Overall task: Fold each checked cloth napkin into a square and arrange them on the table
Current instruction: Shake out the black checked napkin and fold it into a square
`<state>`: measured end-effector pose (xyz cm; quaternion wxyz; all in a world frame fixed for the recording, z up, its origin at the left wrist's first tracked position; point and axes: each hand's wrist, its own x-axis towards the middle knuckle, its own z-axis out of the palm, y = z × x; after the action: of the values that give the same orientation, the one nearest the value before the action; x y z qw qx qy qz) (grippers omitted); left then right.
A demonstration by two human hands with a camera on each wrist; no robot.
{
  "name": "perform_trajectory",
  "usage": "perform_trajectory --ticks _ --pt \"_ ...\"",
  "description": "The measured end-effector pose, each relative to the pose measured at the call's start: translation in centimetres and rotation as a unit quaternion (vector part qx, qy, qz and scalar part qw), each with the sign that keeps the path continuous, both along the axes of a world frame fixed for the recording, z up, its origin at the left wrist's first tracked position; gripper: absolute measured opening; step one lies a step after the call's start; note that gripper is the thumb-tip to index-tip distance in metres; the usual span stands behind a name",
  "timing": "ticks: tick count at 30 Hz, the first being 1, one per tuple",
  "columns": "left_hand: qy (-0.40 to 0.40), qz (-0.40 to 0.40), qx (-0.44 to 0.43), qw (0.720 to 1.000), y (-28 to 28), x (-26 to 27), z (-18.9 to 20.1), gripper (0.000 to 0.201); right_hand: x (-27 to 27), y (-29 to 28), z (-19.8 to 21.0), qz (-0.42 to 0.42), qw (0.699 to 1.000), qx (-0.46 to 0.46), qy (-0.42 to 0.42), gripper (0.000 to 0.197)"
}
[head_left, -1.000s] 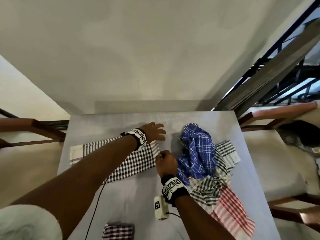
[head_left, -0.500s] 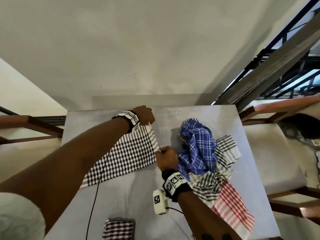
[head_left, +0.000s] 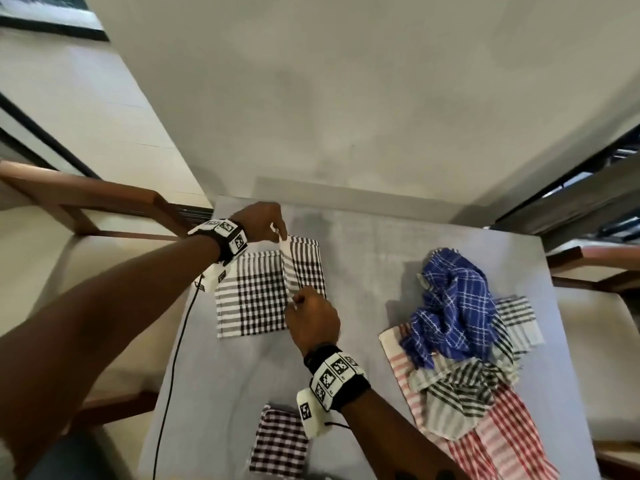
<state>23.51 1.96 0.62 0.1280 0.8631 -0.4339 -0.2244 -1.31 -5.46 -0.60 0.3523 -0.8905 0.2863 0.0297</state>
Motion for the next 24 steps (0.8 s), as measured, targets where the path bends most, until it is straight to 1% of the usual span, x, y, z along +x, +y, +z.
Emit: perform_trajectory --ticks 3,6,9,14,19,24 --pt "-0.007 0.031 -0.003 0.999 4.2 -0.1 -0.5 0.020 0.8 3.3 -0.2 0.034 0.999 -0.006 -0.003 0.004" --pt "-0.010 0.047 -0.009 0.999 7.3 -0.2 -1.0 0.024 1.4 5.8 -0.6 0.067 0.998 -0.013 0.013 0.008" --pt "-0.020 0.053 0.002 0.998 9.8 -0.3 -2.1 0.022 1.8 7.9 -1.4 0.106 0.994 -0.026 0.020 0.011" --pt "-0.016 0.077 0.007 0.997 12.0 -0.7 -3.7 0.020 2.1 10.0 -2.8 0.135 0.989 -0.039 0.037 0.013" --pt "-0.039 0.103 0.024 0.994 12.9 -0.4 -5.0 0.022 2.8 11.2 -4.1 0.145 0.987 -0.035 0.053 0.018" --pt "-0.041 0.132 0.049 0.989 13.7 -1.2 -7.1 0.025 2.9 11.6 -6.2 0.213 0.974 -0.016 0.074 0.029"
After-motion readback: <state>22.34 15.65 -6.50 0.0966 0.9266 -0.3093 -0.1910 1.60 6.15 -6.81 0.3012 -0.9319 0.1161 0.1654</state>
